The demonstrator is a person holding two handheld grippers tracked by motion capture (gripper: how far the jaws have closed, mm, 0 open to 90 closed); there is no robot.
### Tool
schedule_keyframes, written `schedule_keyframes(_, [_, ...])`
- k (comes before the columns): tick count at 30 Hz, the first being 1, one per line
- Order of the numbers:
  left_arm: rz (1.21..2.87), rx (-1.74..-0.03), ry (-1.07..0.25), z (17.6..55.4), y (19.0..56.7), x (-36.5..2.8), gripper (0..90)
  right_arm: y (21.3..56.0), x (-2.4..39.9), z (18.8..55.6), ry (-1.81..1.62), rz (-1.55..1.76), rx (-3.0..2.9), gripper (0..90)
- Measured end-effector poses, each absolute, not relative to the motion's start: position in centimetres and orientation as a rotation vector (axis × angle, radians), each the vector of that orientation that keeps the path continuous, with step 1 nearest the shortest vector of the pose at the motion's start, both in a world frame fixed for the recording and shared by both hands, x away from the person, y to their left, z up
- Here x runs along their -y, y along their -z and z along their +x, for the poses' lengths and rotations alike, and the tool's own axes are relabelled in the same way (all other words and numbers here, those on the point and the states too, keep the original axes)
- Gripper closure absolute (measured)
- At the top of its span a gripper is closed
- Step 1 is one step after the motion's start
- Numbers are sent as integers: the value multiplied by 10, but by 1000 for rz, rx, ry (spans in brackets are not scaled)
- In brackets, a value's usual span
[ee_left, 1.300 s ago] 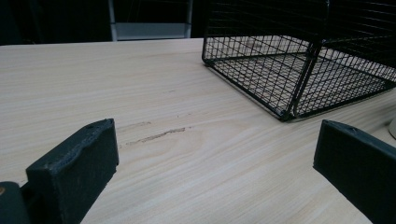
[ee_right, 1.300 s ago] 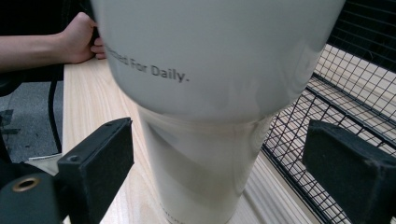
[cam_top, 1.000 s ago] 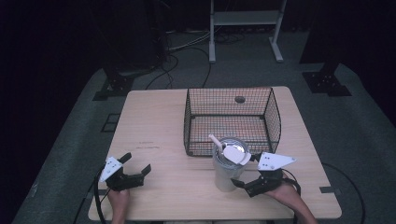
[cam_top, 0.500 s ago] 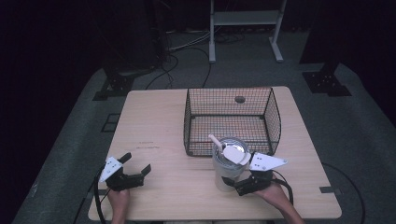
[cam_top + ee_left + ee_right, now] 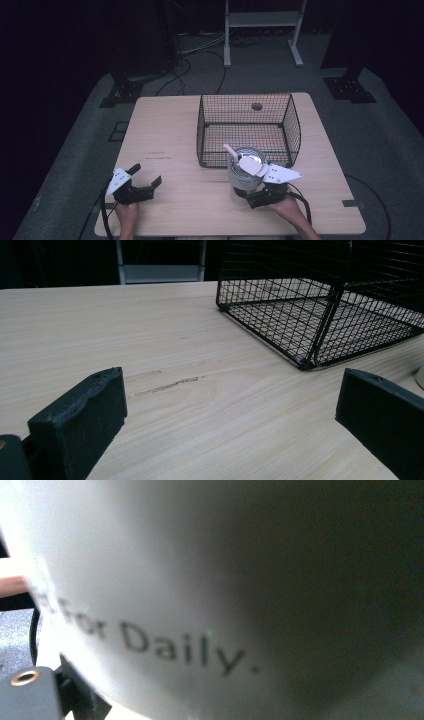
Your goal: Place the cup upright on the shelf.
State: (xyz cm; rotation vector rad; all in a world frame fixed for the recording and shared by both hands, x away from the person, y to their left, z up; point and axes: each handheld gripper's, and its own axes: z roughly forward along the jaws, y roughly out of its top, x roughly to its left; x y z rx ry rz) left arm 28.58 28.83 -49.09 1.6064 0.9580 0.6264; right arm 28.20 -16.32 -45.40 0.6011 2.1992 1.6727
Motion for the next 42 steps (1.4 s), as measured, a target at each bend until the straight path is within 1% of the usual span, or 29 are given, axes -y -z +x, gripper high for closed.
schedule_keyframes(27, [1603, -958, -626, 286, 491, -289, 0, 448, 165, 275, -1626, 575, -2199, 83])
schedule_keyframes(42, [1605, -960, -625, 286, 491, -289, 0, 424, 185, 275, -1682, 616, -2109, 83])
